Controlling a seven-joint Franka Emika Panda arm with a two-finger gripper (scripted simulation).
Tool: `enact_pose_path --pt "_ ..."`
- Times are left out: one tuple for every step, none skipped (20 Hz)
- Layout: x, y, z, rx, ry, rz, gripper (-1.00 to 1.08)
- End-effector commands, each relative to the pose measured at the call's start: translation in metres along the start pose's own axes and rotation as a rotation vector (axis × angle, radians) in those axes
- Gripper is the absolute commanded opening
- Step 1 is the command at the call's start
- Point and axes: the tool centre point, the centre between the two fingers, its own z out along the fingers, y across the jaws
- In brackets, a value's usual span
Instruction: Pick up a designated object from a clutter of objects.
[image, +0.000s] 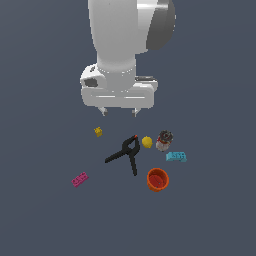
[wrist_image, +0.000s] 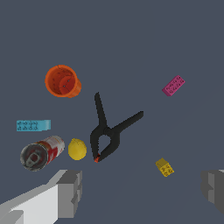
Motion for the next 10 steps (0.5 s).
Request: enact_pose_path --pt "0.000 0.000 0.000 0.000 0.000 0.000 1.00" --pt "0.000 0.000 0.000 -0.001 0.000 0.000 1.00" --pt "0.000 0.001 0.001 -0.002 -0.001 0.002 1.00" --pt "0.000 0.002 0.002 -0.005 -0.003 0.004 1.00" --pt "0.000 0.004 0.003 -0.008 -0.005 0.006 1.00" --pt "0.000 0.006 0.004 -0.013 -0.007 0.009 1.00" --pt "0.000 0.009 0.006 -0.018 -0.010 0.013 1.00" --pt "0.000 0.012 0.008 -0.023 -0.013 0.015 1.00" --pt "0.000 0.014 0.009 -0.027 -0.015 0.017 1.00" --pt "0.000 0.016 0.009 -0.030 -0.017 0.017 1.00"
